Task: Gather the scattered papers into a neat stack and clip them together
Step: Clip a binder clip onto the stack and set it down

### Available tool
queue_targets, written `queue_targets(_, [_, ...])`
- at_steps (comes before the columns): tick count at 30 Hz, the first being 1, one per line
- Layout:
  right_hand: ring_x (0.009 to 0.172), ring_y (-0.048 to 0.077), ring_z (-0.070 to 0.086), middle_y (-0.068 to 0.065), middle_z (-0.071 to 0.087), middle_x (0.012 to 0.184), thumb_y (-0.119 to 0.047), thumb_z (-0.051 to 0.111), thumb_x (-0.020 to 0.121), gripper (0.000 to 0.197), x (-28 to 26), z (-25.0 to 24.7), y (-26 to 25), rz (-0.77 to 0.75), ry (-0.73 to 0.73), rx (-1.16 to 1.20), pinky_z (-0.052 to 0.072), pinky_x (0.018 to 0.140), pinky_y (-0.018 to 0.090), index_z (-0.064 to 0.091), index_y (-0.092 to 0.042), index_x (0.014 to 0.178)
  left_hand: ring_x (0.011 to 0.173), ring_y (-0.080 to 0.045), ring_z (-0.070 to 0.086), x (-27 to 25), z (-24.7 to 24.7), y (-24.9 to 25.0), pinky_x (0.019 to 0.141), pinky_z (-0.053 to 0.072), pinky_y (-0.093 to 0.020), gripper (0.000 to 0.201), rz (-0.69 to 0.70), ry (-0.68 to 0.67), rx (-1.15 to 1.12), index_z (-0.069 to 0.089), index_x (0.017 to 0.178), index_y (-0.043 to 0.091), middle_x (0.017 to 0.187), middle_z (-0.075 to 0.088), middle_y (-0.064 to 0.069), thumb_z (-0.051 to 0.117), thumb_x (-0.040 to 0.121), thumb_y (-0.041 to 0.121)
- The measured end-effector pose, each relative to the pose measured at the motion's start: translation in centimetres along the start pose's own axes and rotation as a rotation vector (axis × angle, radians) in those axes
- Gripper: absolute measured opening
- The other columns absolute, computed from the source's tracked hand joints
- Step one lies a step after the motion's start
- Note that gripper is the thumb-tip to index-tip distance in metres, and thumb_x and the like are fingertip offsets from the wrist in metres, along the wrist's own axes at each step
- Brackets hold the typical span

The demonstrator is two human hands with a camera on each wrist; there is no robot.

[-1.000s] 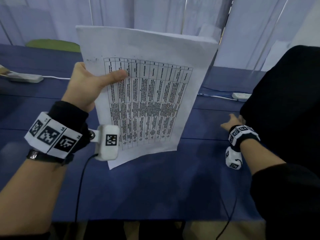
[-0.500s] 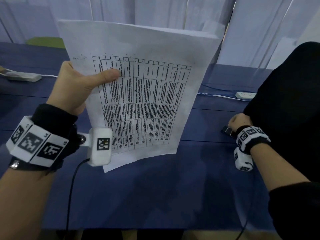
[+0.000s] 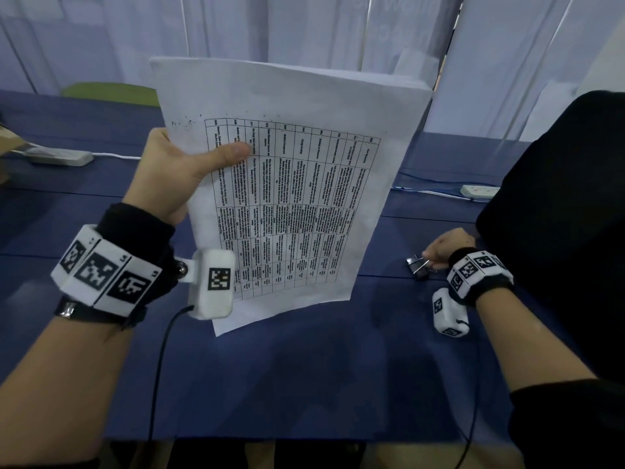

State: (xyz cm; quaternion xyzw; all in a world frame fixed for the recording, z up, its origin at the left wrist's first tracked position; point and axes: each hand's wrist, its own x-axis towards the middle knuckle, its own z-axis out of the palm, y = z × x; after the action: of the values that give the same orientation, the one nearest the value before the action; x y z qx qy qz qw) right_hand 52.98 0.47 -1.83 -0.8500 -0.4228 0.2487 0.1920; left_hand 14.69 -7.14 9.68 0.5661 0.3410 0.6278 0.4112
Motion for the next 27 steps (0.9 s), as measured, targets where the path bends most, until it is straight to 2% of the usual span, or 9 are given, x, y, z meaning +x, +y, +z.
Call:
queue_targets(2, [0.054, 0.018, 0.057, 0.012, 0.067, 0.065, -0.004, 0.067, 0.079, 0.023, -0.3, 0.1, 0.1, -0.036, -0.038, 0.100, 0.048, 0.035, 0.014, 0.066, 0.007, 0.100, 0.079, -0.011, 0.074, 0.0, 0.0, 0.0, 0.078, 0.059, -0.032, 0.017, -0.003, 0.003, -0.007, 0.076, 0.069, 0.018, 0.078, 0.077, 0.007, 0.080, 0.052, 0.019])
queue_targets(5, [0.050, 0.018, 0.061, 0.003, 0.063, 0.042, 0.003, 0.065, 0.079, 0.004, -1.1, 0.3, -0.2, -0.073, -0.053, 0.261, 0.049, 0.038, 0.015, 0.063, 0.000, 0.078, 0.080, -0.013, 0.074, 0.0, 0.0, 0.0, 0.079, 0.059, -0.035, 0.013, -0.010, 0.003, -0.013, 0.075, 0.070, 0.016, 0.078, 0.078, 0.006, 0.076, 0.057, 0.013])
queue_targets(7, [0.042, 0.013, 0.062, -0.004, 0.058, 0.032, 0.008, 0.060, 0.080, 0.020, -1.5, 0.3, -0.9, -0.111, -0.070, 0.366, 0.050, 0.042, 0.016, 0.056, -0.005, 0.066, 0.080, -0.014, 0.074, 0.0, 0.0, 0.0, 0.080, 0.059, -0.036, 0.013, -0.011, 0.002, -0.013, 0.076, 0.070, 0.017, 0.079, 0.078, 0.005, 0.076, 0.057, 0.013])
queue_targets(11, [0.034, 0.005, 0.061, -0.003, 0.059, 0.032, 0.015, 0.048, 0.085, 0.026, -3.5, -1.4, -2.6, -0.238, -0.052, 0.728, 0.049, 0.040, 0.014, 0.053, -0.001, 0.066, 0.078, -0.011, 0.074, 0.0, 0.0, 0.1, 0.078, 0.059, -0.033, 0.011, -0.017, 0.006, -0.010, 0.077, 0.067, 0.019, 0.077, 0.077, 0.007, 0.076, 0.058, 0.013])
queue_targets(15, [0.039, 0.001, 0.061, -0.010, 0.061, 0.036, 0.013, 0.061, 0.077, 0.026, -7.0, -3.0, -4.5, -0.434, 0.165, 1.042, 0.053, 0.049, 0.012, 0.056, -0.005, 0.060, 0.073, -0.009, 0.074, 0.1, 0.2, 0.1, 0.070, 0.060, -0.026, 0.010, -0.020, 0.024, -0.019, 0.077, 0.065, 0.019, 0.073, 0.077, 0.008, 0.074, 0.058, 0.011])
queue_targets(17, [0.047, 0.001, 0.063, -0.011, 0.065, 0.045, 0.008, 0.066, 0.075, 0.027, -8.6, -3.6, -5.4, -0.536, 0.263, 1.121, 0.057, 0.064, 0.020, 0.057, -0.011, 0.059, 0.071, -0.008, 0.074, 0.2, 0.2, 0.1, 0.069, 0.060, -0.025, 0.010, -0.027, 0.034, -0.016, 0.077, 0.063, 0.019, 0.071, 0.077, 0.008, 0.074, 0.059, 0.011])
queue_targets(21, [0.095, 0.019, 0.061, -0.009, 0.059, 0.089, -0.001, 0.059, 0.082, 0.030, -10.3, -5.1, -7.1, -0.613, 0.402, 1.217, 0.048, 0.094, 0.043, 0.048, -0.017, 0.060, 0.070, -0.008, 0.074, 0.5, 0.1, 0.0, 0.069, 0.060, -0.026, 0.018, -0.036, 0.051, 0.009, 0.076, 0.063, 0.018, 0.070, 0.076, 0.008, 0.072, 0.070, 0.002])
queue_targets(25, [0.087, 0.007, 0.056, -0.008, 0.048, 0.098, -0.005, 0.055, 0.088, 0.029, -11.8, -5.9, -8.8, -0.652, 0.383, 1.299, 0.054, 0.087, 0.036, 0.043, -0.017, 0.064, 0.073, -0.008, 0.073, 0.4, 0.0, -0.1, 0.077, 0.060, -0.030, 0.016, -0.031, 0.062, 0.038, 0.070, 0.073, 0.016, 0.071, 0.076, 0.009, 0.071, 0.073, 0.000])
queue_targets(27, [0.091, 0.014, 0.059, 0.003, 0.045, 0.108, -0.003, 0.052, 0.090, 0.029, -12.6, -5.6, -9.3, -0.673, 0.312, 1.353, 0.055, 0.076, 0.028, 0.043, -0.015, 0.065, 0.073, -0.008, 0.073, 0.4, 0.0, 0.0, 0.081, 0.059, -0.034, 0.015, -0.032, 0.071, 0.037, 0.071, 0.072, 0.016, 0.072, 0.076, 0.009, 0.072, 0.071, 0.002])
